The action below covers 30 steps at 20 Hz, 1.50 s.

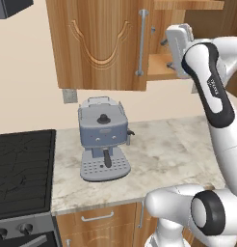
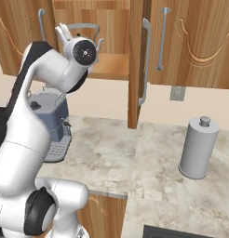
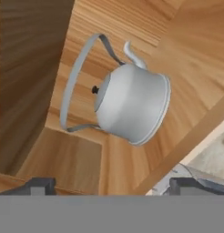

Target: Open the cabinet, pick the kettle from the cabinet, and place it in the sink.

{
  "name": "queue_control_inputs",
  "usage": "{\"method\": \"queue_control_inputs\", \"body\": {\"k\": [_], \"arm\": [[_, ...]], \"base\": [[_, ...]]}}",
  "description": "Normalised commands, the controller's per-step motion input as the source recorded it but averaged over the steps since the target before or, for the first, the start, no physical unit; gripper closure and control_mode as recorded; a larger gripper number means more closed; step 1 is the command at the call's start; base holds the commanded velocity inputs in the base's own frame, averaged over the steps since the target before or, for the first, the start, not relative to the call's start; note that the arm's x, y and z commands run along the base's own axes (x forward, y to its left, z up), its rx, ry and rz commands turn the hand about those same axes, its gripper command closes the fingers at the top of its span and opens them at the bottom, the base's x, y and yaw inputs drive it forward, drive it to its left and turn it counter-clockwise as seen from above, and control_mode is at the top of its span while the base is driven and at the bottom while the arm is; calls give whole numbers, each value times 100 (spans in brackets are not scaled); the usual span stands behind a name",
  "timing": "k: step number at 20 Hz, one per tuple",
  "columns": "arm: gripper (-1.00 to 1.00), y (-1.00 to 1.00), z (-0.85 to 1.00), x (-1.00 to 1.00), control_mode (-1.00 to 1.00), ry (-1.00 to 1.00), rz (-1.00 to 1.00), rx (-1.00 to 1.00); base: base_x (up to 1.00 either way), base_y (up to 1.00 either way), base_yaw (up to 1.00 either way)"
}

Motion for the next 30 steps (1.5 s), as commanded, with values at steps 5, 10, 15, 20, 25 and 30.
{"method": "queue_control_inputs", "body": {"k": [5, 10, 15, 20, 25, 30], "arm": [[-100, 7, 0, 29, -100, 14, 0, 27], [-100, 9, 0, 30, -100, 15, 0, 27], [-100, 13, -3, 26, -100, 7, 1, 21], [-100, 11, -2, 23, -100, 3, 7, 16], [-100, 10, -3, 22, -100, 0, 12, 12], [-100, 5, 0, 15, -100, 0, 17, 3]], "base": [[0, 0, 0], [0, 0, 0], [0, 0, 0], [0, 0, 0], [0, 0, 0], [0, 0, 0]]}}
